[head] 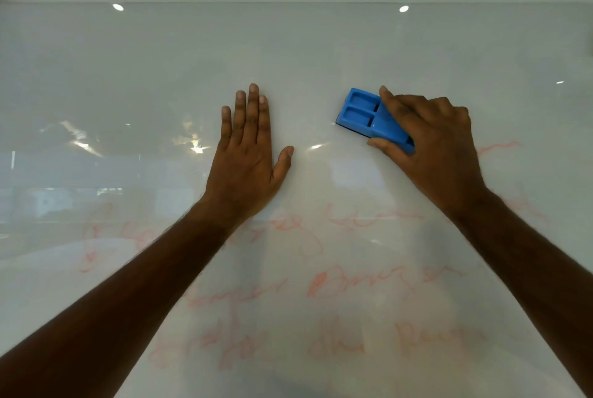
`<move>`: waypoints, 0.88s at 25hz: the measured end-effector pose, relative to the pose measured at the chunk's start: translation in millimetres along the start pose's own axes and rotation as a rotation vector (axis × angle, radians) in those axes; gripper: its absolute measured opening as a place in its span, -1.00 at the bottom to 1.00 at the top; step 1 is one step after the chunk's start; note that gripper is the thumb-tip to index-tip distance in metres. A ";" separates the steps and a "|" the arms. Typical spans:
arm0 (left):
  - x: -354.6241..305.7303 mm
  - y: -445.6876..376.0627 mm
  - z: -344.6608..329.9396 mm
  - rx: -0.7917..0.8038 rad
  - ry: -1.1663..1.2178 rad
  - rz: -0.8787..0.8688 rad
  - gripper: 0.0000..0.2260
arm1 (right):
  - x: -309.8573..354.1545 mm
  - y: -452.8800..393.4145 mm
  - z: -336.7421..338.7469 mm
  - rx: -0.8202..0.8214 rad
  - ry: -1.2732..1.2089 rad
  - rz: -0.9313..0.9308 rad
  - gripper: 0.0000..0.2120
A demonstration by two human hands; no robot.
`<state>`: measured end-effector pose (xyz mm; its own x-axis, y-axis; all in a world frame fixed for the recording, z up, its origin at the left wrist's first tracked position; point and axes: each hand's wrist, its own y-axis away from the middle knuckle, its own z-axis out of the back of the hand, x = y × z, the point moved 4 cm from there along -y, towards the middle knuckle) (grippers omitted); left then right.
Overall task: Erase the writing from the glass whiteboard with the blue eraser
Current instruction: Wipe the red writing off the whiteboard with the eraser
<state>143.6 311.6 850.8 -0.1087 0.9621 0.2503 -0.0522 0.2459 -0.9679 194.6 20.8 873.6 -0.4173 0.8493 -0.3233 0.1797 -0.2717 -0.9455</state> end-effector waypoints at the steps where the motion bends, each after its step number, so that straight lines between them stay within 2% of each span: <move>1: 1.2 0.6 0.0 0.002 -0.002 0.003 -0.25 | 0.9 1.5 0.2 -0.004 -0.014 -0.002 -0.36; 15: -5.6 4.3 -0.9 0.017 0.002 -0.022 -0.26 | -13.0 61.5 12.5 0.082 -0.007 0.185 -0.38; 22: -17.8 -4.5 -2.1 0.016 -0.020 -0.043 -0.24 | -46.2 20.4 11.5 0.045 0.039 0.035 -0.39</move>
<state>147.9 293.5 850.6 -0.1260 0.9481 0.2919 -0.0731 0.2846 -0.9559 207.3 -29.2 868.8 -0.3760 0.8556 -0.3557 0.1527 -0.3214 -0.9346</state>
